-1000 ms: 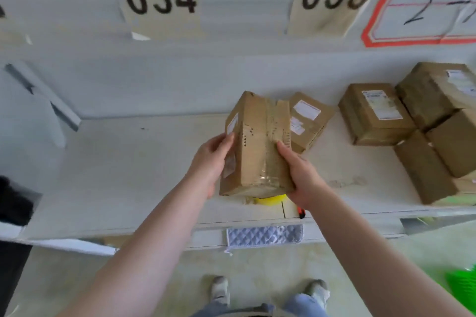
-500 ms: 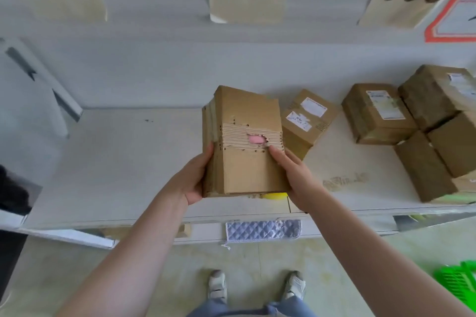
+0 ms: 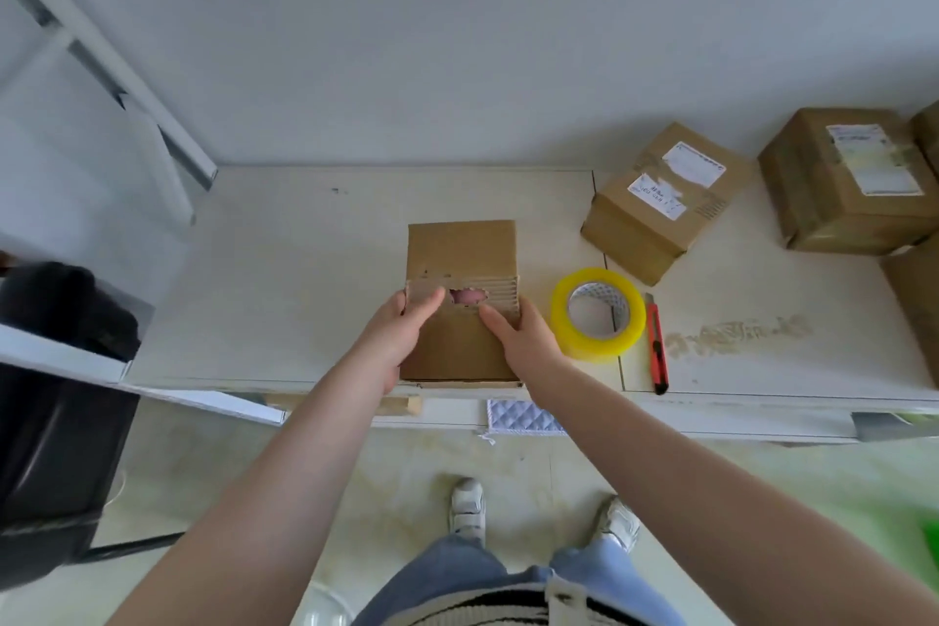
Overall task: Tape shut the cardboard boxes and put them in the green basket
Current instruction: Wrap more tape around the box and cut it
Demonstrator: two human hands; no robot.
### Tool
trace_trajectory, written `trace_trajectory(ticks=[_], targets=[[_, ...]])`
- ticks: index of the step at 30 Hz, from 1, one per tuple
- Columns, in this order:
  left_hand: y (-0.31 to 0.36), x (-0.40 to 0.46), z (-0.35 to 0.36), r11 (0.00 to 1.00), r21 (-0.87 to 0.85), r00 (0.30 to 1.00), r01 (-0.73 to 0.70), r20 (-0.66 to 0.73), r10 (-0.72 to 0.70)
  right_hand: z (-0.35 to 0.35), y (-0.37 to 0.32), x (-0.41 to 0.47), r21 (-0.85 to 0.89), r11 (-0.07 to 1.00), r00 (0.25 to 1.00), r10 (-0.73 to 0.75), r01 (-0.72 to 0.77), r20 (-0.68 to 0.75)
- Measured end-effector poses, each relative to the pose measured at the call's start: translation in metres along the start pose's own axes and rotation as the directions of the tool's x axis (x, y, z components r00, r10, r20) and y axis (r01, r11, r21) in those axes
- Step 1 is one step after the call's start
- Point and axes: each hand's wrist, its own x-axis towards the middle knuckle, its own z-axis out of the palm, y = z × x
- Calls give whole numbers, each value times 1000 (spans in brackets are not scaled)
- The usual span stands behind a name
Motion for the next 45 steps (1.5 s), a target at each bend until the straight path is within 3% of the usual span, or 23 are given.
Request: trace_trajectory(ticks=[2,4,6,8,10,12,13,14,15,19,21,27,29,31,33,35,37,41,45], targets=[[-6,4,11,986,125,990,-108,-81,118,-5,6,4,-43,999,999,10,-8,48],[-7,9,17,972,168,973,-162,-136,185,-18,13,6,-102,991,996,-78,83,50],[-7,15,18,969,174,967,-176,-151,203,-35,23,7,-228,950,968,-238,214,-82],[-9,21,18,968,178,966,-177,-159,206,-55,34,10,-425,872,900,-366,242,-238],[-12,23,19,970,168,966,-177,-158,203,-75,45,15,-654,737,895,-394,171,-210],[-12,24,23,973,152,969,-173,-153,196,-88,53,20,-874,474,941,-332,106,-66],[-13,24,25,974,148,969,-173,-152,195,-92,56,22,-926,362,948,-317,111,-10],[-13,24,27,973,148,968,-176,-151,199,-94,57,23,-938,322,946,-325,127,16],[-12,23,30,973,148,968,-179,-149,201,-95,55,23,-926,347,935,-354,145,14],[-12,16,46,975,154,973,-162,-140,184,-106,28,8,-615,769,887,-395,175,-241],[-13,11,59,978,129,976,-167,-118,182,-123,10,-5,-511,828,887,-396,232,-238],[-4,-1,85,951,259,978,-167,-75,192,-158,-44,-52,-315,808,866,-485,498,123],[8,-11,77,916,267,936,-298,-104,335,-156,-52,-60,-273,810,853,-471,519,223],[24,-25,68,868,73,869,-491,-22,494,-151,-54,-62,-278,804,845,-457,526,278],[37,-40,61,846,-72,838,-529,112,534,-144,-54,-63,-300,783,833,-466,546,299],[43,-47,56,829,-49,817,-558,142,559,-136,-55,-64,-318,766,826,-478,558,298],[48,-51,54,817,-11,814,-576,85,575,-130,-57,-65,-349,735,812,-505,582,291],[51,-52,50,849,-24,849,-528,-40,526,-121,-61,-67,-427,674,797,-538,602,275],[55,-52,46,932,-189,950,-309,-21,311,-116,-64,-66,-467,632,782,-554,618,285]])
